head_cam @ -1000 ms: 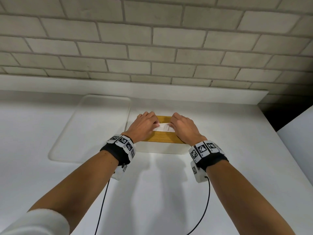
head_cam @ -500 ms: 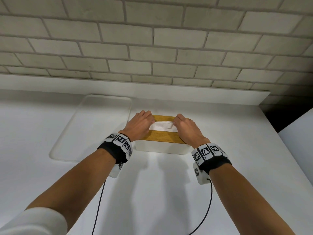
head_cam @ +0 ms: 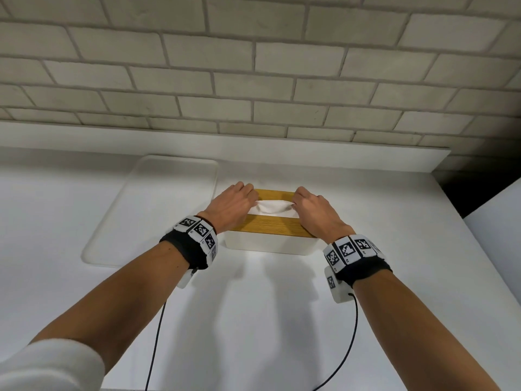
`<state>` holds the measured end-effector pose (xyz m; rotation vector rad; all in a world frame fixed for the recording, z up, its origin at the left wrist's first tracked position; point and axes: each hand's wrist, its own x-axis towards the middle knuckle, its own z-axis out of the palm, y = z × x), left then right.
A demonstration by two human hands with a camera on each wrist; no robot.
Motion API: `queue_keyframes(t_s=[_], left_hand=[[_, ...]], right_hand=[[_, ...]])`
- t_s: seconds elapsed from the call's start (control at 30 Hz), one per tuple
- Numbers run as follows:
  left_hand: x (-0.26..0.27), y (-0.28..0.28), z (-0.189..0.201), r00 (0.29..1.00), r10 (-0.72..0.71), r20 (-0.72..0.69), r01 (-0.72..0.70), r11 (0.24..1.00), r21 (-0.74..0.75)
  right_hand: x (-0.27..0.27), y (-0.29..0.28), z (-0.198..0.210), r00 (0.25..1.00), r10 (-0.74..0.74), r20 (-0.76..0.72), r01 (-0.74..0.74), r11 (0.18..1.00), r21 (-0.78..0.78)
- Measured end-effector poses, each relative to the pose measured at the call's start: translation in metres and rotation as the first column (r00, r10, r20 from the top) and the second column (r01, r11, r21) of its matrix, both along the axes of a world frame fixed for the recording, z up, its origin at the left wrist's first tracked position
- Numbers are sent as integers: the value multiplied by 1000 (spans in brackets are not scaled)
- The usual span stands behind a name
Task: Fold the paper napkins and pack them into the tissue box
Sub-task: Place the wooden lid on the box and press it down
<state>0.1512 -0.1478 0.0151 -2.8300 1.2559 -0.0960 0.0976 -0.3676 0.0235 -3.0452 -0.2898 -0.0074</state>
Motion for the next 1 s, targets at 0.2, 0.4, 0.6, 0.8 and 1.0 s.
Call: queue_keyframes(t_s=[0.2,0.4,0.6,0.8,1.0], left_hand=[[-4,5,3,984,125,-130,-146,974,-171],[2,-6,18,950,237,-204,-252,966,-51],[2,-8,29,971,197,-132,-193,980,44],[1,-1,29,954,176,-244,-204,974,-96],[-2,7,17,969,106,-223,-162,954,-252]], right_hand=[[-4,0,5,993,-107,-49,113,983,147],[-7,15,16,966,-257,-26,258,966,18],[-10,18,24,974,-226,-19,226,974,5],[-13,16,19,973,-228,-28,229,972,54],[-20,6,15,981,-192,9,189,970,151]])
